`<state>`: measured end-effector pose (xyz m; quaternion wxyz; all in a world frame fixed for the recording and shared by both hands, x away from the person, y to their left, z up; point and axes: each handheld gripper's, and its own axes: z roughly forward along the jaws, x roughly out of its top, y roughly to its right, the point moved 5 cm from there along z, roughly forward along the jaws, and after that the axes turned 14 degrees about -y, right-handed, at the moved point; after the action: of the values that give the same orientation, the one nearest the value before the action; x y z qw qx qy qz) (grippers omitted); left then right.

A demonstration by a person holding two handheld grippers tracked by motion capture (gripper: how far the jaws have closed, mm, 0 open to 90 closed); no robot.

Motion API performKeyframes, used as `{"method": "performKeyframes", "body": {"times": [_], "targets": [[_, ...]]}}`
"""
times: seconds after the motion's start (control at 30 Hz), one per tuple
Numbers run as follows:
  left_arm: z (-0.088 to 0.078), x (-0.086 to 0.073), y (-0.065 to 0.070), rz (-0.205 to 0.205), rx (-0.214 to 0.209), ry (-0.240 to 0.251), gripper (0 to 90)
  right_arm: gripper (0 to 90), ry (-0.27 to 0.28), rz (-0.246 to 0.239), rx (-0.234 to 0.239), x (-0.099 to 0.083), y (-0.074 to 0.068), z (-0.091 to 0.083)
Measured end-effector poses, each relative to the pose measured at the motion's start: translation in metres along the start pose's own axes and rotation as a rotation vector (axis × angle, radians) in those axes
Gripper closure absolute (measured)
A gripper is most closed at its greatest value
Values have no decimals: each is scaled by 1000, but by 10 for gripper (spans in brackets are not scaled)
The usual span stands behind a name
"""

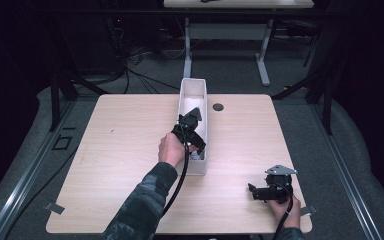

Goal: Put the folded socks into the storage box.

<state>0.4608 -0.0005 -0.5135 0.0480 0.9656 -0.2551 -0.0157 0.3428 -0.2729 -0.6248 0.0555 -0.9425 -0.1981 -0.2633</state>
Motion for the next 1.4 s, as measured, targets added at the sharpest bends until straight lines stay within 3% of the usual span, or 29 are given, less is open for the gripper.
{"method": "performKeyframes", "body": {"times": [0.47,1.1,1.4], "targets": [[-27,-7,-3,45,-19,38,15,1,0,0,-1,0,0,0],[-46,-27,-16,72,-37,80,0,2,1,-1,3,1,0,0],[-52,-46,-36,69,-44,100,0,2,1,0,1,1,0,0]]}}
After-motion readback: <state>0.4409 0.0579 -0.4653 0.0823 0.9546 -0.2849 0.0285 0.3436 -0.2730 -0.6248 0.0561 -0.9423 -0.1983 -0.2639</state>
